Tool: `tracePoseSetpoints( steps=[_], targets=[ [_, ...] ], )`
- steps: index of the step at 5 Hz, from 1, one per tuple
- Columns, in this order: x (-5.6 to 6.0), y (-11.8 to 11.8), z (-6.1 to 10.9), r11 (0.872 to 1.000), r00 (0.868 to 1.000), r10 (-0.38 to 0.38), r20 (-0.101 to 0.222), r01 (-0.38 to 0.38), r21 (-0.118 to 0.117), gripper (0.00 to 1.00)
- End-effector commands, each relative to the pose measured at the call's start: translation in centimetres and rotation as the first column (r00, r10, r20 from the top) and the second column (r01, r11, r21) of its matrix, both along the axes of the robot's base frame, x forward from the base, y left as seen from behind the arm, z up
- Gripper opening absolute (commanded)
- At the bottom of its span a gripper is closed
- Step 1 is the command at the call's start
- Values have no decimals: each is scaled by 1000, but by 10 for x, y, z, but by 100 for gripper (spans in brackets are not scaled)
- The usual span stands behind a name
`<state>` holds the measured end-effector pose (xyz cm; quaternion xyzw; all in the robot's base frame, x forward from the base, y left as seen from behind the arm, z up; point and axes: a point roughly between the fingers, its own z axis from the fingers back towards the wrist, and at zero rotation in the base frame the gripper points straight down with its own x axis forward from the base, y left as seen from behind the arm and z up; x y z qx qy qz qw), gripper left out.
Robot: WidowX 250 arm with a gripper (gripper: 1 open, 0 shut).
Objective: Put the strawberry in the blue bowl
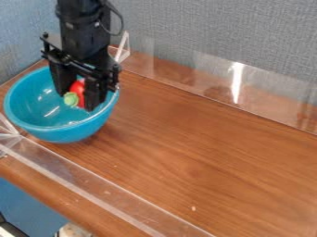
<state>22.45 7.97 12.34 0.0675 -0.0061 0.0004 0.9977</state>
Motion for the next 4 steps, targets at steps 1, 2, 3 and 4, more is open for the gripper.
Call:
tracePoseSetpoints(
  steps=[1,2,3,4],
  targets=[
    [1,3,-1,1000,1000,14,19,-14,3,0],
    [1,4,-9,1000,1000,16,7,-16,-3,0],
    [0,3,-14,1000,1000,20,2,-20,-8,0],
    [0,3,-17,1000,1000,25,-5,-25,-14,100]
  ],
)
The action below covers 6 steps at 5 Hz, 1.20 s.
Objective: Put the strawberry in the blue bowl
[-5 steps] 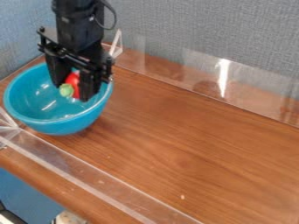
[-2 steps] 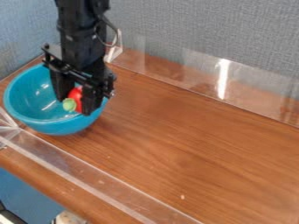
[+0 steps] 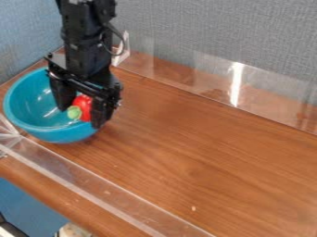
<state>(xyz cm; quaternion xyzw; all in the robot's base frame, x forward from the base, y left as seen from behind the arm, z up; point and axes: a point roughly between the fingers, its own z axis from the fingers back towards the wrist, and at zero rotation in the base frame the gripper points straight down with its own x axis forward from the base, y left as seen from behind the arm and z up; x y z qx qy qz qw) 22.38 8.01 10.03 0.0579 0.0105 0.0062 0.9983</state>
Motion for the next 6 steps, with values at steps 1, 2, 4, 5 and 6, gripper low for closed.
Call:
tracePoseSetpoints(
  steps=[1,2,4,5,6],
  targets=[
    [3,0,19,1000,999,8,44,-9,9,100],
    [6,-2,30,1000,998,-1,62,0,16,100],
    [12,-7,48,1000,995,-5,100,5,7,100],
    [15,-8,52,1000,993,-6,115,6,0,100],
    [18,-8,55,1000,992,-10,126,11,-9,100]
  ],
)
